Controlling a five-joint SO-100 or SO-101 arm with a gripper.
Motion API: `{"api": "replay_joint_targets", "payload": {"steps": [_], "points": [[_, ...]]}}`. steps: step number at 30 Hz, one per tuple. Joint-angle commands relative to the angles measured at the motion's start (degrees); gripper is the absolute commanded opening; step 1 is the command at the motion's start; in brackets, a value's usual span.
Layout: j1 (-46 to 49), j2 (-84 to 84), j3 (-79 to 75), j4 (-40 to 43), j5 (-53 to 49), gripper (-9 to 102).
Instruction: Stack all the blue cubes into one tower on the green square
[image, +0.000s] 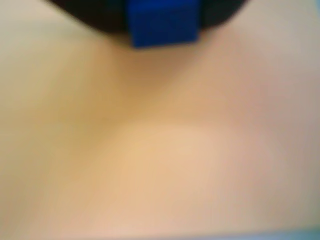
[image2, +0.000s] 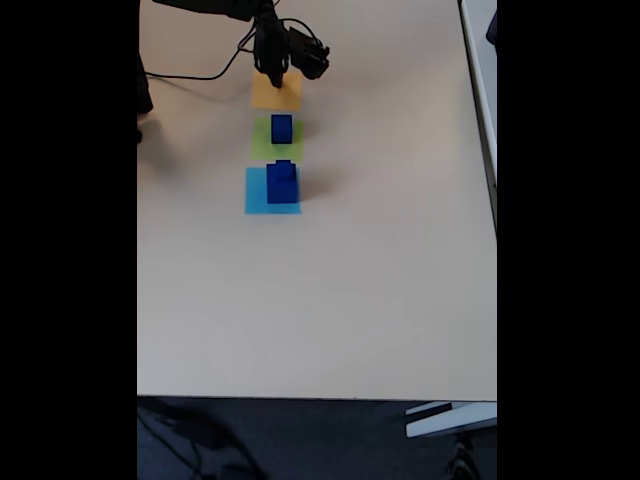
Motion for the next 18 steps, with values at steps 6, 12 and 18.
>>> {"api": "replay_joint_targets", "payload": {"steps": [6,12,18], "points": [[2.1,6.9,-4.7,2.8,-4.2,0],[4.9,7.2,-18.4,16.5,-8.2,0],[9.8,9.3,-23.8,21.3,-15.6,0]]}}
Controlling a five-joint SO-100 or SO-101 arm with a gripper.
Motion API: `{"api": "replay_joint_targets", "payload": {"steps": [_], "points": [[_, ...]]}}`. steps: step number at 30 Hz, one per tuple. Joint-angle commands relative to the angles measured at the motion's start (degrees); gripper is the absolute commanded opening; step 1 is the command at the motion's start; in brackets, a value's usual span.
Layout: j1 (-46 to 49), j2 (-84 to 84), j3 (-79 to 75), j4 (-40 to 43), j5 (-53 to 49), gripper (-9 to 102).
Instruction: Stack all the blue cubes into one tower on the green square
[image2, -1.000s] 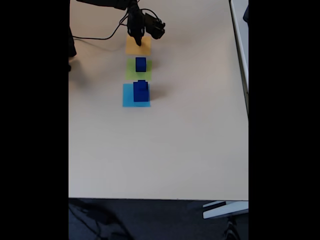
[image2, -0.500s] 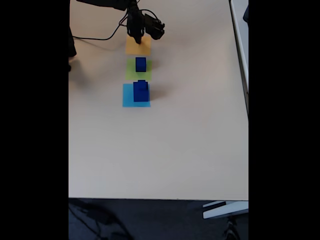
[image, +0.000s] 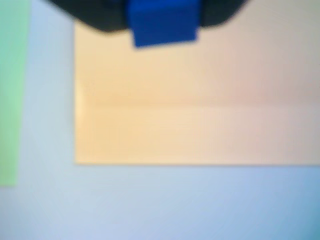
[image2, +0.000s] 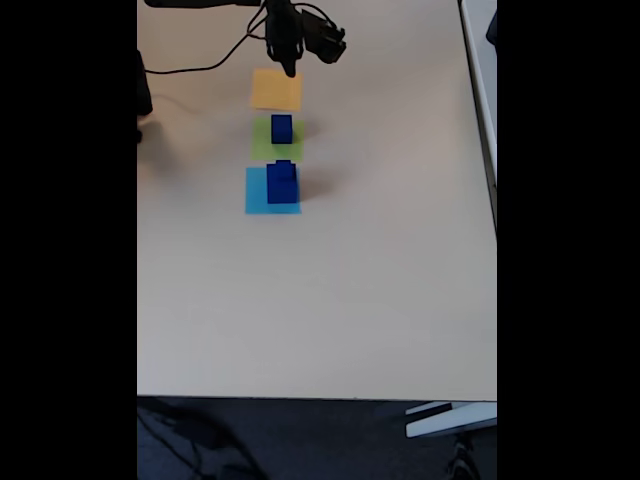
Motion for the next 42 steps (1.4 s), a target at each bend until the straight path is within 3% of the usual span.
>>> {"api": "replay_joint_targets", "payload": {"steps": [1,16,33,42], "points": [[3.0,6.1,-4.4,2.0,-4.0,0],[19.9,10.8,-3.2,5.1,-25.1,0],[30.6,8.9,-3.3,4.3,-37.6,0],[34.5,6.2,-3.3,2.7,-38.3,0]]}}
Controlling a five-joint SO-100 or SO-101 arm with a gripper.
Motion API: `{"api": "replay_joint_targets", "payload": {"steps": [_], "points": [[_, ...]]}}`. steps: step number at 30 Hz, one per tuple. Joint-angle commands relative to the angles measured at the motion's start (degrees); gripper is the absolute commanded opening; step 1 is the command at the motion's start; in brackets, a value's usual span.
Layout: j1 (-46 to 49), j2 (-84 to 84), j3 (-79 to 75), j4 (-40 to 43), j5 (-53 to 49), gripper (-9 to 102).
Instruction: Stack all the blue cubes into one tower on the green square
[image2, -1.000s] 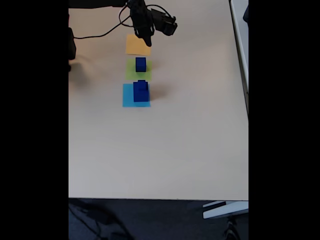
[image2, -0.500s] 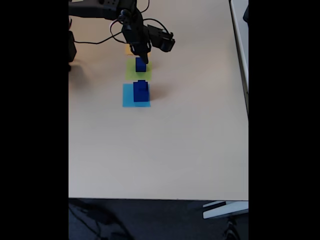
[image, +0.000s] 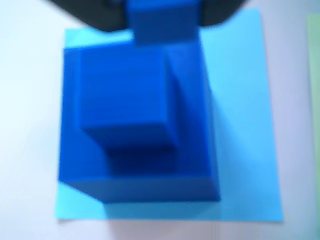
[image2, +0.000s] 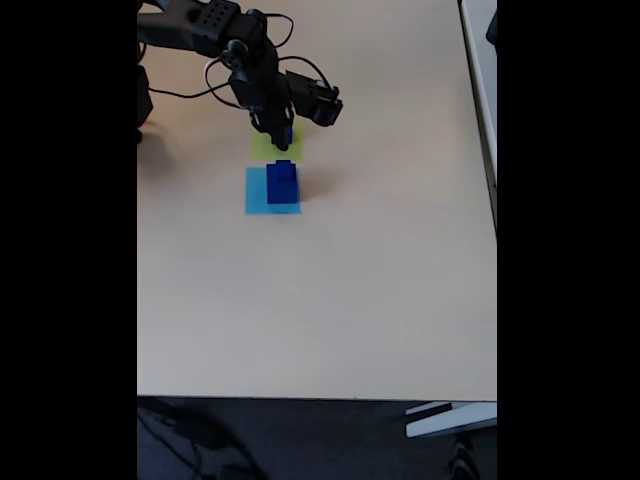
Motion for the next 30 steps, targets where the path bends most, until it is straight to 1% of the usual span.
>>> {"api": "replay_joint_targets", "payload": {"steps": [1,15,22,30], "points": [[1.2,-0.3,-2.4,-2.1,0.3,0],[2.0,-0.8,-0.6,-4.7,2.5,0],[1.5,0.1,4.5,-7.8,3.7,0],[2.5,0.1,4.9,-8.4,2.5,0]]}}
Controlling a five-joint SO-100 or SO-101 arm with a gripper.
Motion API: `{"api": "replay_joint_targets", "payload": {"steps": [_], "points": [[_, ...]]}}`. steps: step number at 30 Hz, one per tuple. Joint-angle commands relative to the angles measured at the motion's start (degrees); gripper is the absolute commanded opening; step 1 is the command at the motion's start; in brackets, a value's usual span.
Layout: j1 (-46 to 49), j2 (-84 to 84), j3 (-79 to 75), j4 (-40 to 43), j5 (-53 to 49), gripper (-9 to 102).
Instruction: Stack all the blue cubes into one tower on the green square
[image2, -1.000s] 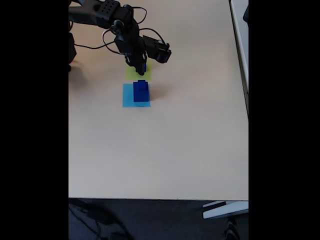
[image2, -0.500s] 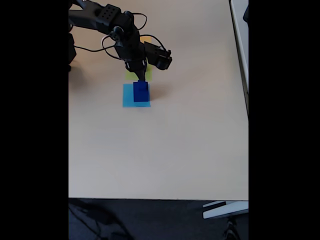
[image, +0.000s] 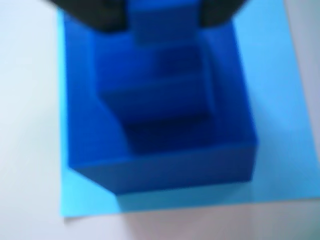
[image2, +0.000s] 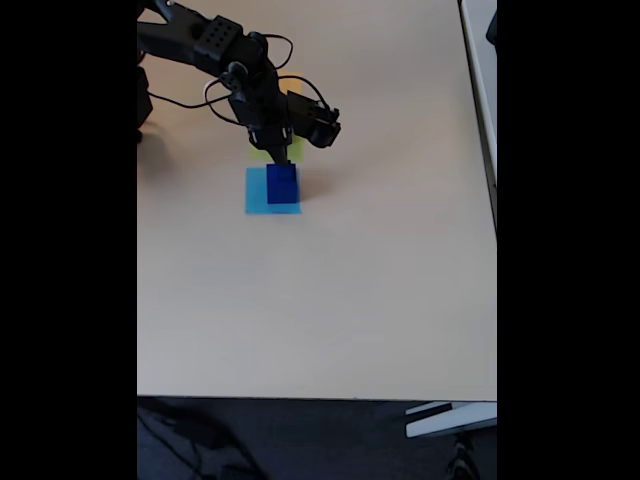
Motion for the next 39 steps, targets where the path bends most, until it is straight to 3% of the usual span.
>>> {"api": "replay_joint_targets", "payload": {"steps": [1,39], "points": [[0.9,1.7,-0.5,-0.9,-0.4,0],[0.8,1.6,-0.7,-2.0,-1.3,6]]}}
